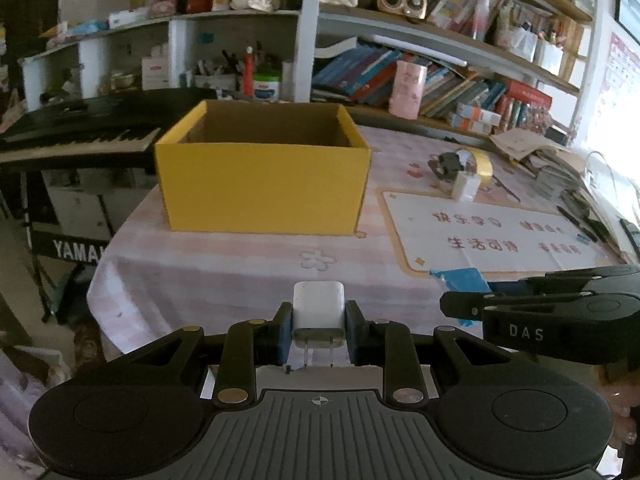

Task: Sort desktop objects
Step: 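Carry the charger and blue item with both tools toward the yellow box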

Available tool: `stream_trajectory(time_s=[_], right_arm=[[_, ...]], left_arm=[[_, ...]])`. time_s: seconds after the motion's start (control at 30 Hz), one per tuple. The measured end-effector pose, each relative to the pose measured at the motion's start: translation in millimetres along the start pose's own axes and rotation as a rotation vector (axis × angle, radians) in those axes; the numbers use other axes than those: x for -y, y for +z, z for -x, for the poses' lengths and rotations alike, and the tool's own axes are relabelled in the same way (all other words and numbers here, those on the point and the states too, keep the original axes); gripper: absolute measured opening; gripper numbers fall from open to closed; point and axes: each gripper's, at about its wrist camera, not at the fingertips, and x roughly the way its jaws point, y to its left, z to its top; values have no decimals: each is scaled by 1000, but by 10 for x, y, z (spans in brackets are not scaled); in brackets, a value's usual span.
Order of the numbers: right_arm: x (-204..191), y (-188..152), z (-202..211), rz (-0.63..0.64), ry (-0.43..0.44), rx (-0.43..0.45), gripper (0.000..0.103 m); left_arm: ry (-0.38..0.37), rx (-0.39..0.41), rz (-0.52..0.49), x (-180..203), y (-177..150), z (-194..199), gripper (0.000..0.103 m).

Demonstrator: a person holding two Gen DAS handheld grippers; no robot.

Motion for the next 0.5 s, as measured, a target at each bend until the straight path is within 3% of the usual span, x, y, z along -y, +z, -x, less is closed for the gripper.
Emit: stream_trajectory(time_s=[0.5], right_arm=[[-186,143,-143,47,51,-19,25]], left_arm=[[44,-8,42,-202,45,-39,25]])
